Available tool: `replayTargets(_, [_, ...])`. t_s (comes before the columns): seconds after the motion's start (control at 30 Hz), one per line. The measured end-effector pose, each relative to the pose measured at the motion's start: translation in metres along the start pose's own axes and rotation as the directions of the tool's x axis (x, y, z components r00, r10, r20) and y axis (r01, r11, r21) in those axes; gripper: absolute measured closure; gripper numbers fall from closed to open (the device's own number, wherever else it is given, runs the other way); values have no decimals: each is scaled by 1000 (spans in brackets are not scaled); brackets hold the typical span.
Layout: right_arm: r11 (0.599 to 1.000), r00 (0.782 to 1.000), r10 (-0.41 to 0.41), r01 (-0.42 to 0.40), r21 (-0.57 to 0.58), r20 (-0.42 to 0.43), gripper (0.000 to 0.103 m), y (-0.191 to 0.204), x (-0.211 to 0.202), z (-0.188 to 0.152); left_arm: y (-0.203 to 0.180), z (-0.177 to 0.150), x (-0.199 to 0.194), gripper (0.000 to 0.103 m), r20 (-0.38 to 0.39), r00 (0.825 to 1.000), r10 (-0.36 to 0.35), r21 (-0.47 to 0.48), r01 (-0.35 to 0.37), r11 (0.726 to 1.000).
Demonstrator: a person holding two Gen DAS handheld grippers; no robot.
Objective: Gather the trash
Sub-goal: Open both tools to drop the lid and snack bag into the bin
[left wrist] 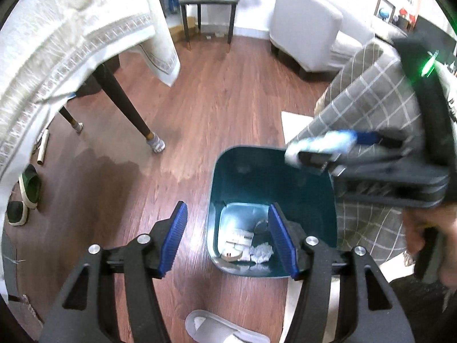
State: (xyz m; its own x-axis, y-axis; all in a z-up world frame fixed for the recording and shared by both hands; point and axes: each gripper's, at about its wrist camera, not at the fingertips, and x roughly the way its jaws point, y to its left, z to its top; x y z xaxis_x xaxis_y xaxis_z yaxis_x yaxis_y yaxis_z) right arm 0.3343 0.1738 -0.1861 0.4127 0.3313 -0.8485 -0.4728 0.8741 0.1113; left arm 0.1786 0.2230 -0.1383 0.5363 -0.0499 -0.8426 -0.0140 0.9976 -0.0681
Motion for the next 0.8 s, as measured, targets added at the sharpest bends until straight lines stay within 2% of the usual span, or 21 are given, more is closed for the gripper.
replayTargets(0.2, [1000, 999, -3, 3, -1, -52, 30, 5, 22, -5, 4, 10, -26, 52, 76, 997, 6, -32, -3, 999])
replayTargets(0.43, [1000, 993, 8, -8, -1, -120, 30, 9, 51, -18, 2, 20, -47, 65, 128, 991, -30, -72, 39, 997])
replayTargets(0.73, [998, 976, -23, 11, -59, -215, 28, 19, 77, -35, -7, 28, -72, 64, 158, 986, -48, -40, 55, 998])
replayTargets(0.8, [996, 972, -57, 40, -78, -226, 23, 18, 78, -37, -9, 29, -76, 64, 170, 984, -55, -33, 61, 998])
